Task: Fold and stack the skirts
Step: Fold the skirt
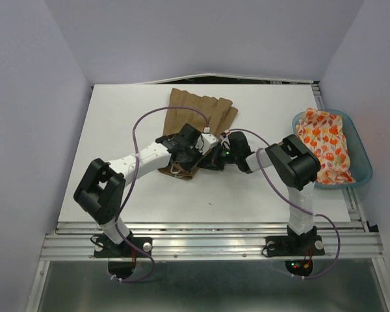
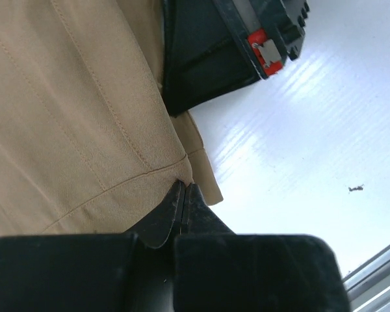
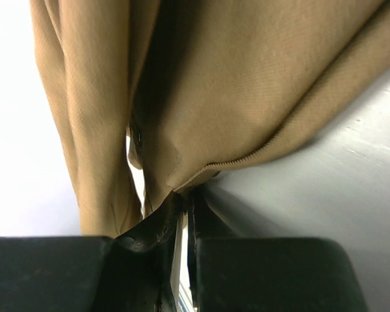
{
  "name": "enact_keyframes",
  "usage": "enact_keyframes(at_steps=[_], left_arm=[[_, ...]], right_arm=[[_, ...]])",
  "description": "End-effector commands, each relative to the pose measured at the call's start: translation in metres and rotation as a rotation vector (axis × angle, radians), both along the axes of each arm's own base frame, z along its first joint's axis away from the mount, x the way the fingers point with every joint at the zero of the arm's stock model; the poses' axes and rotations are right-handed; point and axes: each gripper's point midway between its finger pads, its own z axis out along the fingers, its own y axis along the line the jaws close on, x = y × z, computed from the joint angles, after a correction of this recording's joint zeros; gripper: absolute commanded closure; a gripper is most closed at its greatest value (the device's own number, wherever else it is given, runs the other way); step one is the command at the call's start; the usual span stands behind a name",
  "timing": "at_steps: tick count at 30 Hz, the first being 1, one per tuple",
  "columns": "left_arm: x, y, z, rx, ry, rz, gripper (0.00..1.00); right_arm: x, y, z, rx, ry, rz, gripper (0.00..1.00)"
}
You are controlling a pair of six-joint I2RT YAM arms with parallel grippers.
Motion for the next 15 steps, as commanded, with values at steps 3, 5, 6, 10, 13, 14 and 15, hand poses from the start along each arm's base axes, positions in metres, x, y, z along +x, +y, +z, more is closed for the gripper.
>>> enact_keyframes(at_steps=[3, 5, 6, 10, 13, 14, 15], left_arm=[[-0.031, -0.01, 0.004, -0.03, 0.062, -0.1, 1.0], [-0.033, -0.013, 0.001, -0.029, 0.065, -0.102, 1.0], [-0.033, -0.013, -0.001, -0.029, 0.071, -0.102, 1.0], [-0.034, -0.014, -0.023, -0.008, 0.108, -0.091, 1.0], [-0.034, -0.013, -0.046, 0.02, 0.135, -0.091, 1.0], [-0.035, -0.012, -0.051, 0.028, 0.146, -0.097, 1.0], [-0.037, -0.012, -0.055, 0.031, 0.155, -0.1, 1.0]], right_arm=[[0.0, -0.008, -0.017, -0.061, -0.008, -0.025, 0.99], [0.0, -0.008, -0.016, -0.061, -0.01, -0.027, 0.99], [0.0, -0.008, -0.017, -0.061, -0.008, -0.027, 0.99], [-0.002, -0.009, -0.016, -0.062, -0.009, -0.026, 0.99], [-0.004, -0.01, -0.014, -0.063, -0.015, -0.016, 0.99], [-0.005, -0.01, -0.01, -0.071, -0.032, -0.003, 0.92], [-0.007, -0.011, -0.009, -0.078, -0.035, 0.004, 0.89]])
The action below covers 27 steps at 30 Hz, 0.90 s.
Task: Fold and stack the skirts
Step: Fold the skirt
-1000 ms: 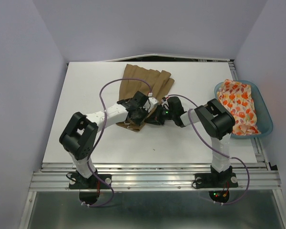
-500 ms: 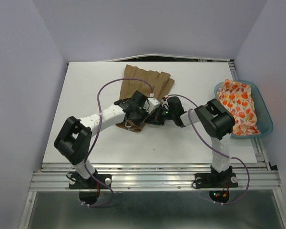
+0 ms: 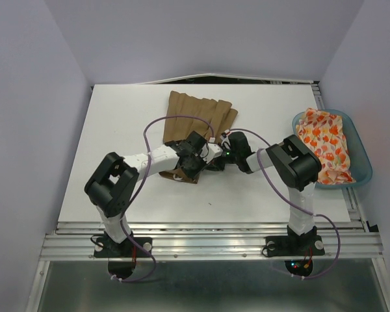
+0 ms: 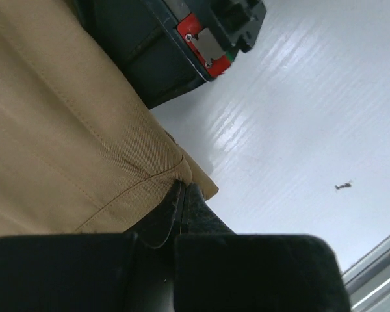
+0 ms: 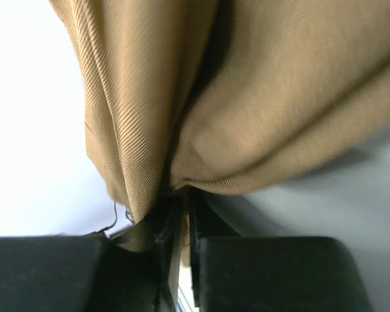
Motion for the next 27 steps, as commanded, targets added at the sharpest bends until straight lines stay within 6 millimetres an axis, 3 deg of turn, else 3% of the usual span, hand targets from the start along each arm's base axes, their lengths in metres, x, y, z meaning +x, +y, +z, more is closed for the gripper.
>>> enact_keyframes(at_steps=[1, 2, 5, 6, 8, 11, 14, 15, 19, 20, 22, 23, 26, 27], left_arm=[[-0.017, 0.003, -0.03, 0.031, 0.081, -0.035, 1.0], [-0.02, 0.004, -0.036, 0.04, 0.099, -0.045, 1.0], [-0.025, 0.009, -0.044, 0.061, 0.118, -0.069, 1.0], [-0.026, 0.009, -0.045, 0.057, 0.122, -0.075, 1.0], [-0.028, 0.008, -0.045, 0.056, 0.126, -0.091, 1.0], [-0.033, 0.01, -0.046, 0.066, 0.154, -0.111, 1.0], [-0.04, 0.014, -0.044, 0.078, 0.173, -0.158, 1.0], [-0.043, 0.017, -0.045, 0.085, 0.182, -0.169, 1.0], [-0.059, 0.028, -0.047, 0.106, 0.228, -0.216, 1.0], [-0.065, 0.033, -0.049, 0.118, 0.242, -0.223, 1.0], [-0.068, 0.037, -0.052, 0.129, 0.249, -0.238, 1.0], [-0.069, 0.038, -0.052, 0.131, 0.251, -0.239, 1.0], [-0.072, 0.042, -0.054, 0.147, 0.259, -0.247, 1.0], [-0.072, 0.042, -0.054, 0.146, 0.259, -0.251, 1.0]], right_arm=[[-0.008, -0.012, -0.007, -0.082, -0.028, 0.004, 0.87], [0.003, -0.024, -0.006, -0.098, -0.027, -0.028, 0.84], [0.007, -0.055, -0.014, -0.219, 0.032, -0.048, 0.69], [0.013, -0.075, -0.017, -0.293, 0.052, -0.077, 0.68], [0.021, -0.093, -0.016, -0.345, 0.055, -0.105, 0.68], [0.035, -0.12, -0.001, -0.376, 0.043, -0.148, 0.68], [0.061, -0.145, 0.021, -0.412, -0.018, -0.207, 0.56], [0.079, -0.155, 0.034, -0.411, -0.056, -0.24, 0.55], [0.117, -0.158, 0.064, -0.398, -0.179, -0.241, 0.49], [0.137, -0.157, 0.086, -0.374, -0.237, -0.252, 0.48], [0.156, -0.151, 0.09, -0.356, -0.275, -0.241, 0.48], [0.173, -0.147, 0.109, -0.333, -0.321, -0.253, 0.47], [0.2, -0.14, 0.11, -0.299, -0.342, -0.271, 0.44], [0.214, -0.138, 0.123, -0.289, -0.373, -0.289, 0.43]])
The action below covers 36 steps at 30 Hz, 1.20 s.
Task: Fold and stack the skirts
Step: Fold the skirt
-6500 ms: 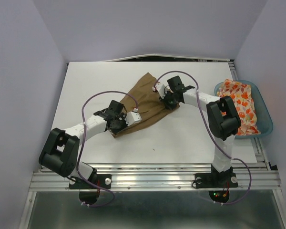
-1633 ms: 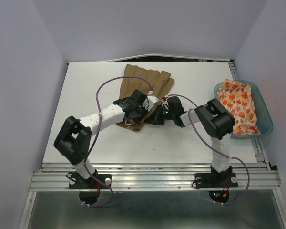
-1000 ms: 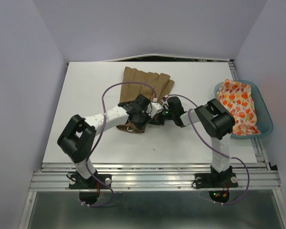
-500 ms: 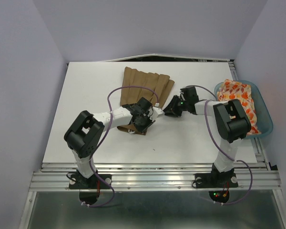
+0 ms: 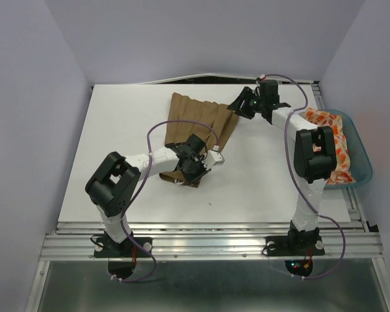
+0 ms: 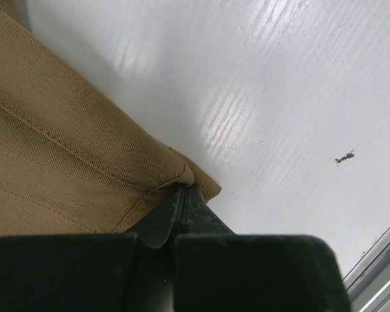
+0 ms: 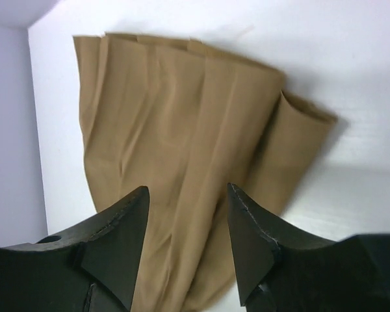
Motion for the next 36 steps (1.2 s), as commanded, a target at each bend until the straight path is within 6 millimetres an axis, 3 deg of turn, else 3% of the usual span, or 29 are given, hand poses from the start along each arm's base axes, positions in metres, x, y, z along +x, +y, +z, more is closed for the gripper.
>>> enact_keyframes(at_steps=[1, 3, 4, 6, 10, 17, 23, 26, 27, 28, 31, 35, 36], left_arm=[[-0.051, 0.041, -0.027, 0.152, 0.187, -0.04, 1.0], [-0.051, 0.04, -0.026, 0.15, 0.185, -0.039, 1.0], [-0.05, 0.04, -0.026, 0.151, 0.183, -0.037, 1.0], [-0.048, 0.039, -0.026, 0.149, 0.173, -0.032, 1.0], [-0.048, 0.04, -0.027, 0.152, 0.177, -0.032, 1.0], [-0.045, 0.036, -0.027, 0.144, 0.177, -0.02, 1.0], [-0.046, 0.036, -0.027, 0.148, 0.18, -0.018, 1.0], [-0.046, 0.037, -0.028, 0.149, 0.18, -0.015, 1.0], [-0.046, 0.038, -0.028, 0.152, 0.18, -0.016, 1.0], [-0.046, 0.038, -0.028, 0.154, 0.181, -0.015, 1.0], [-0.046, 0.038, -0.031, 0.161, 0.186, -0.014, 1.0], [-0.046, 0.039, -0.033, 0.168, 0.188, -0.011, 1.0], [-0.046, 0.04, -0.033, 0.17, 0.188, -0.009, 1.0]], right_arm=[[0.039, 0.008, 0.004, 0.019, -0.052, -0.014, 0.44], [0.053, 0.009, 0.005, 0.029, -0.058, -0.044, 0.43], [0.056, 0.009, -0.007, 0.026, -0.041, -0.049, 0.42], [0.061, 0.009, -0.012, 0.039, -0.031, -0.066, 0.42], [0.061, 0.013, -0.029, 0.063, 0.001, -0.066, 0.41], [0.066, 0.02, -0.039, 0.098, 0.013, -0.046, 0.42], [0.079, 0.028, -0.019, 0.157, -0.061, -0.025, 0.49], [0.081, 0.031, -0.01, 0.172, -0.085, -0.013, 0.59], [0.081, 0.031, -0.008, 0.176, -0.089, -0.009, 0.65], [0.082, 0.032, -0.005, 0.179, -0.092, -0.01, 0.79], [0.08, 0.031, 0.007, 0.178, -0.111, -0.011, 0.99], [0.076, 0.022, 0.035, 0.179, -0.153, -0.022, 0.99], [0.076, 0.013, 0.052, 0.177, -0.183, -0.04, 0.99]])
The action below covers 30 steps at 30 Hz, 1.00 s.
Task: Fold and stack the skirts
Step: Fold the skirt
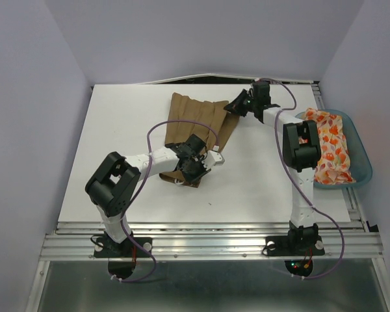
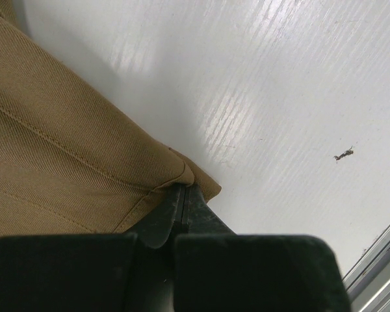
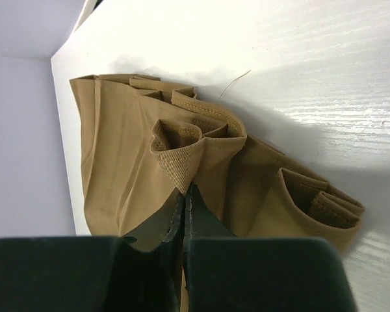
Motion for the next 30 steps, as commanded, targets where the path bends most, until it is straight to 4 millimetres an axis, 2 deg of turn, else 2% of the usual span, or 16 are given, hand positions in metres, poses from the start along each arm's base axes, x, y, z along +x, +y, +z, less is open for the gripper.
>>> enact_keyframes(at_steps=[1, 3, 4, 6, 8, 9, 12, 16, 17, 18, 20, 21, 25, 27, 28, 30], left_arm=[[-0.045, 0.04, -0.034, 0.173, 0.187, 0.0, 1.0], [-0.045, 0.041, -0.035, 0.182, 0.192, 0.001, 1.0], [-0.045, 0.041, -0.036, 0.183, 0.191, 0.002, 1.0], [-0.044, 0.041, -0.036, 0.185, 0.188, 0.006, 1.0], [-0.044, 0.041, -0.036, 0.187, 0.188, 0.008, 1.0], [-0.044, 0.042, -0.037, 0.188, 0.187, 0.008, 1.0], [-0.044, 0.042, -0.038, 0.192, 0.192, 0.005, 1.0], [-0.045, 0.042, -0.038, 0.191, 0.191, 0.006, 1.0], [-0.045, 0.042, -0.038, 0.191, 0.191, 0.006, 1.0], [-0.045, 0.043, -0.038, 0.192, 0.192, 0.005, 1.0], [-0.046, 0.043, -0.039, 0.196, 0.198, 0.003, 1.0], [-0.047, 0.042, -0.038, 0.194, 0.2, 0.001, 1.0], [-0.048, 0.044, -0.035, 0.191, 0.196, 0.001, 1.0], [-0.051, 0.042, -0.031, 0.176, 0.208, 0.0, 1.0], [-0.052, 0.04, -0.029, 0.167, 0.215, 0.0, 1.0], [-0.053, 0.035, -0.023, 0.147, 0.216, -0.002, 1.0]], right_arm=[[0.005, -0.012, 0.09, 0.019, -0.188, -0.028, 0.99], [0.005, -0.032, 0.095, 0.007, -0.186, -0.08, 0.99], [0.0, -0.034, 0.105, 0.005, -0.185, -0.088, 0.99], [-0.003, -0.052, 0.1, -0.007, -0.159, -0.12, 0.99], [-0.011, -0.054, 0.107, -0.017, -0.169, -0.12, 0.99], [-0.014, -0.06, 0.102, -0.038, -0.161, -0.118, 0.99], [-0.019, -0.063, 0.082, -0.073, -0.13, -0.109, 0.99], [-0.025, -0.069, 0.031, -0.123, -0.044, -0.115, 0.99], [-0.024, -0.07, 0.023, -0.135, -0.036, -0.119, 0.99], [-0.022, -0.071, 0.003, -0.144, -0.003, -0.122, 0.99], [-0.014, -0.077, -0.009, -0.147, 0.014, -0.14, 0.99], [-0.011, -0.079, -0.026, -0.161, 0.036, -0.147, 0.99], [-0.002, -0.085, -0.05, -0.201, 0.051, -0.165, 0.99], [0.008, -0.089, -0.052, -0.228, 0.029, -0.178, 0.99], [0.011, -0.09, -0.061, -0.238, 0.037, -0.18, 0.99], [0.023, -0.092, -0.057, -0.247, 0.011, -0.196, 0.99]])
